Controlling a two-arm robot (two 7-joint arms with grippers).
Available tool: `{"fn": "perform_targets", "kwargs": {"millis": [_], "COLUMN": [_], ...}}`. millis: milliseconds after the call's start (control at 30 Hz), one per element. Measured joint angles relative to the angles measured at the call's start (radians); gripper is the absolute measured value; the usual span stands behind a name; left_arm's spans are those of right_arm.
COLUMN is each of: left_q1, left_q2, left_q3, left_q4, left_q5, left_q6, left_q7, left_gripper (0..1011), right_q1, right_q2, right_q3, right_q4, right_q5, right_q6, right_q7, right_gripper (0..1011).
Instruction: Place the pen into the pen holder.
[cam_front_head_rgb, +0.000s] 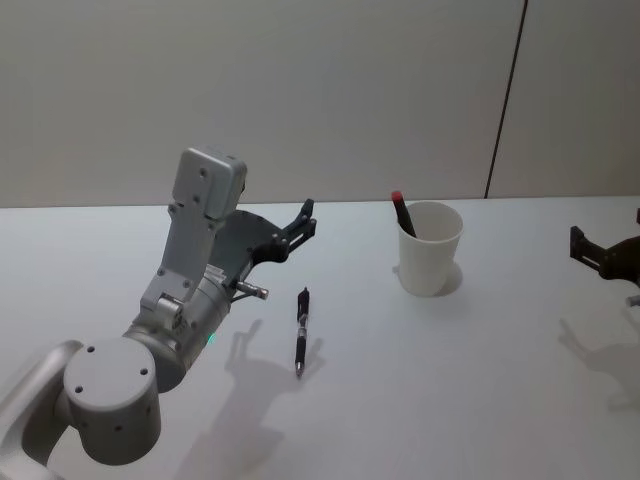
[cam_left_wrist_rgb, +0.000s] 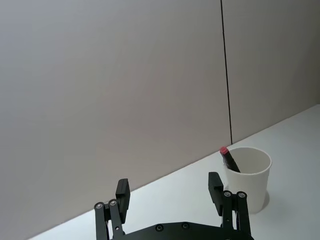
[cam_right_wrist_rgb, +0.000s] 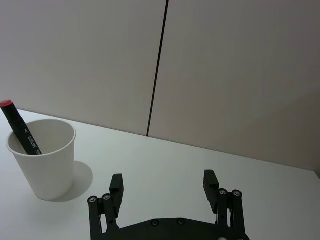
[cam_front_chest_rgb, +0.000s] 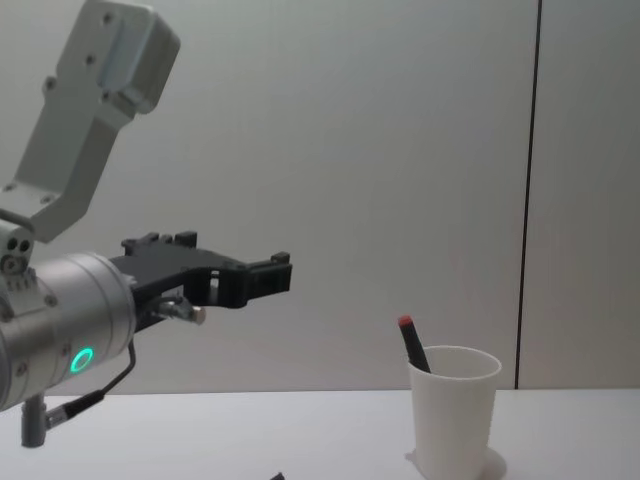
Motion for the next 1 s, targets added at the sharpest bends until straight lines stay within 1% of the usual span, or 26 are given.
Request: {"fn": "perform_targets", "kwargs": {"millis": [67, 167, 200, 300, 333, 400, 467, 500, 900, 1000], "left_q1": [0.003, 0.010, 0.010, 0.015, 0.015, 0.018, 0.019, 0.019, 0.012, 0.009], "left_q2": [0.001, 0.002, 0.002, 0.002, 0.002, 0.002, 0.001, 0.000, -0.012, -0.014], "left_q3": [-0.002, -0.007, -0.007, -0.011, -0.011, -0.013, -0.015, -0.016, -0.021, -0.022], "left_q4": [-0.004, -0.010, -0.010, -0.012, -0.012, -0.012, -0.011, -0.008, 0.034, 0.045], "left_q5": [-0.012, -0.042, -0.042, -0.071, -0.071, -0.091, -0.099, -0.106, -0.139, -0.142], "left_q6": [0.012, 0.044, 0.044, 0.075, 0.075, 0.100, 0.112, 0.127, 0.218, 0.232], "left_q7": [0.004, 0.012, 0.012, 0.012, 0.012, 0.011, 0.010, 0.007, -0.010, -0.014], "left_gripper": [1003, 1003, 1003, 1003, 1003, 1003, 1003, 1003, 1003, 1003], "right_q1": [0.000, -0.001, -0.001, -0.001, -0.001, -0.001, -0.001, -0.001, -0.001, -0.001], "right_q2": [0.000, 0.000, 0.000, 0.000, 0.001, 0.000, 0.000, 0.000, 0.000, 0.001], "right_q3": [0.000, 0.000, 0.000, 0.000, 0.000, 0.000, 0.000, 0.000, 0.000, 0.000], "right_q4": [0.000, 0.000, 0.000, 0.000, 0.000, 0.000, 0.000, 0.000, 0.000, 0.000], "right_q5": [0.000, 0.000, 0.000, 0.000, 0.000, 0.000, 0.000, 0.000, 0.000, 0.000], "right_q6": [0.000, 0.000, 0.000, 0.000, 0.000, 0.000, 0.000, 0.000, 0.000, 0.000], "right_q7": [0.000, 0.000, 0.000, 0.000, 0.000, 0.000, 0.000, 0.000, 0.000, 0.000], "right_gripper": [1001, 1001, 1001, 1001, 1001, 1002, 1001, 1002, 1001, 1002]}}
